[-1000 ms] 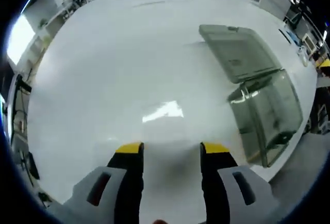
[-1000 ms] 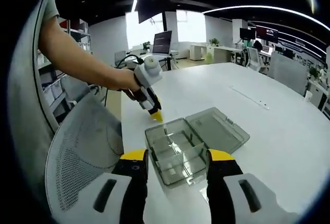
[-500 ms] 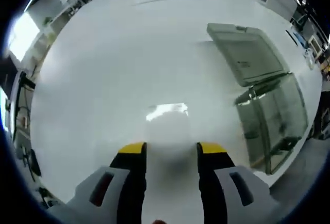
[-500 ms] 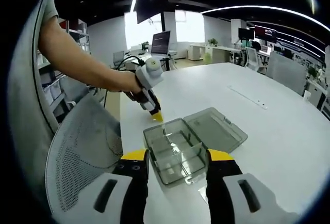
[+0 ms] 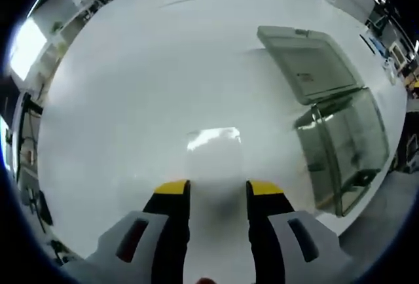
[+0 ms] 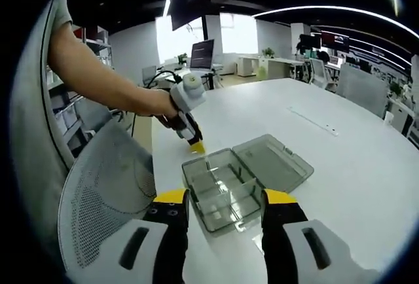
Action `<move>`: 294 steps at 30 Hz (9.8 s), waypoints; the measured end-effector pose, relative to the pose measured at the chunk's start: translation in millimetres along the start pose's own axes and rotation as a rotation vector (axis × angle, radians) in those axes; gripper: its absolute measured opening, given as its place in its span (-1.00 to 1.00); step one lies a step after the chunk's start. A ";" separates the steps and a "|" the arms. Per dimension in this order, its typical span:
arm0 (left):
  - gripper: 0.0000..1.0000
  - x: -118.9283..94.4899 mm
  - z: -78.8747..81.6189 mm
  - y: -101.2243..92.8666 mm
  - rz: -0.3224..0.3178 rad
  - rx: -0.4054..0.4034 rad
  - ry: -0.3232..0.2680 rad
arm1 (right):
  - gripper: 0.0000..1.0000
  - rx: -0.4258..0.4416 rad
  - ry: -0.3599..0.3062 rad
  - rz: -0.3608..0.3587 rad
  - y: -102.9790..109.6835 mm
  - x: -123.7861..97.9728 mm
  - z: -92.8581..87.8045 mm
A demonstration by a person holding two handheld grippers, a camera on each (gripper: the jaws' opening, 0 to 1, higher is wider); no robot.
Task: Insert the divider into the dual guide fixture by aligning both edges with the guide slots and pushing it downward to the bottom, including one-sided entry, uneven engagement, binding, and posture correction.
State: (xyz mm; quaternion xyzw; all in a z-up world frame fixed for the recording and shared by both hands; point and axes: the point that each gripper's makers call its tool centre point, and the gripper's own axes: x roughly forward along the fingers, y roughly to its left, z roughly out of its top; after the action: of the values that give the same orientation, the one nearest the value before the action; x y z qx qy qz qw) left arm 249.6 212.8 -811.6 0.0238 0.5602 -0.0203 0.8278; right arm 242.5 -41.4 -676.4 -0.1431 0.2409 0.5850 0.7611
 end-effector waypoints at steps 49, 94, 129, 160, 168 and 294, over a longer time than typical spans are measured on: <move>-0.42 -6.6 5.4 2.5 -0.098 0.002 0.082 | -0.19 0.009 -0.017 -0.006 -3.2 -0.3 4.0; -0.42 -81.0 39.0 -69.4 -0.542 -0.264 -0.222 | -0.20 0.119 -0.103 0.058 -1.8 -4.4 19.9; -0.42 -127.3 34.5 -167.0 -0.887 -0.103 -0.317 | -0.18 0.400 -0.247 0.298 14.6 0.9 32.6; -0.42 -153.9 45.0 -214.7 -1.136 -0.037 -0.396 | -0.14 0.555 -0.357 0.418 17.3 2.1 51.3; -0.42 -160.4 47.8 -221.2 -1.179 -0.030 -0.407 | -0.11 0.575 -0.364 0.438 17.9 4.4 54.1; -0.60 -115.5 47.3 -230.2 -0.442 0.173 -0.372 | -0.36 0.848 -0.127 0.074 -3.1 35.8 18.1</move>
State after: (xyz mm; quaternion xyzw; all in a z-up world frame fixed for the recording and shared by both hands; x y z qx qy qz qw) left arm 236.7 -19.2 -690.7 -0.0324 0.3868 -0.2513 0.8866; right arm 256.2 -3.8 -680.4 0.2276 0.4175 0.4689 0.7443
